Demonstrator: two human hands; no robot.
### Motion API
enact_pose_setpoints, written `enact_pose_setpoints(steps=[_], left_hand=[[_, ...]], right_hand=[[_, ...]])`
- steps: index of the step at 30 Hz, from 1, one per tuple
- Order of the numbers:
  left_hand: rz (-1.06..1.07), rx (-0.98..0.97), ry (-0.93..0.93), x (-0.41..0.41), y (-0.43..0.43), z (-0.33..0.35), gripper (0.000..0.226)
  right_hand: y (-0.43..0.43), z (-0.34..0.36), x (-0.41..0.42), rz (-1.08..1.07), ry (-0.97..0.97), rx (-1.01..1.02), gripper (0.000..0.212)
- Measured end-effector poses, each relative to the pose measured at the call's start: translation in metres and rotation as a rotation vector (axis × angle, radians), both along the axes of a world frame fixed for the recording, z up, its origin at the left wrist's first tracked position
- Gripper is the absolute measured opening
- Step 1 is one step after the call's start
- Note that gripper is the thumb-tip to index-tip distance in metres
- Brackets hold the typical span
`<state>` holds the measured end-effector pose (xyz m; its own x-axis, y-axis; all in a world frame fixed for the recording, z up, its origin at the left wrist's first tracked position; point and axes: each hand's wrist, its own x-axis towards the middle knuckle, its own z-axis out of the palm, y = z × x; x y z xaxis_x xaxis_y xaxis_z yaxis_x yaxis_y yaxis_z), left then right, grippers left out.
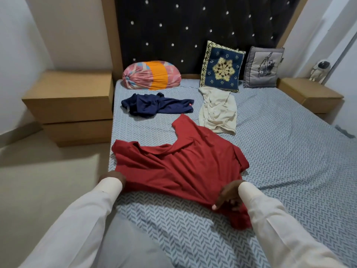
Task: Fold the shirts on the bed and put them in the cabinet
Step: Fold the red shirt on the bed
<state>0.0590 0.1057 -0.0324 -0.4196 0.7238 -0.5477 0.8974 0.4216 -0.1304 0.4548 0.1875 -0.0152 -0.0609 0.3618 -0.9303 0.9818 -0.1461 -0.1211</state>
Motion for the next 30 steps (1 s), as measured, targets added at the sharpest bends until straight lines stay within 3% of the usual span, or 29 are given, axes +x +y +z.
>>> enact_pose_setpoints(steps=[2, 6, 9, 14, 18, 22, 24, 27, 30], left_hand=[[0.01, 0.03, -0.059, -0.005, 0.017, 0.005, 0.042], [0.055, 0.079, -0.159, -0.021, 0.046, 0.022, 0.046], [0.062, 0.105, -0.19, -0.033, 0.057, 0.026, 0.039], [0.112, 0.196, -0.205, -0.033, 0.051, 0.012, 0.047], [0.103, 0.151, -0.126, -0.026, 0.026, -0.005, 0.046], [0.05, 0.019, -0.041, -0.017, 0.0, -0.007, 0.048], [0.046, -0.053, -0.092, -0.016, -0.007, 0.0, 0.055], [0.116, -0.145, -0.238, -0.022, 0.001, 0.02, 0.04], [0.584, -0.032, -0.645, -0.025, 0.026, 0.032, 0.029]], right_hand=[[0.018, -0.007, 0.01, 0.025, 0.028, -0.068, 0.06], [0.019, -0.013, 0.006, 0.112, -0.046, -0.073, 0.051], [0.014, -0.029, -0.005, 0.201, -0.068, 0.02, 0.056], [0.009, -0.038, -0.016, 0.397, -0.137, 0.197, 0.06], [0.014, -0.028, -0.012, 0.268, -0.129, 0.328, 0.039], [0.022, -0.022, -0.007, 0.22, -0.068, 0.318, 0.04], [0.023, -0.02, -0.002, 0.118, -0.063, 0.222, 0.036], [0.031, -0.02, 0.001, 0.141, -0.198, 0.151, 0.065], [0.054, -0.006, -0.001, 0.219, -0.178, 0.375, 0.06]])
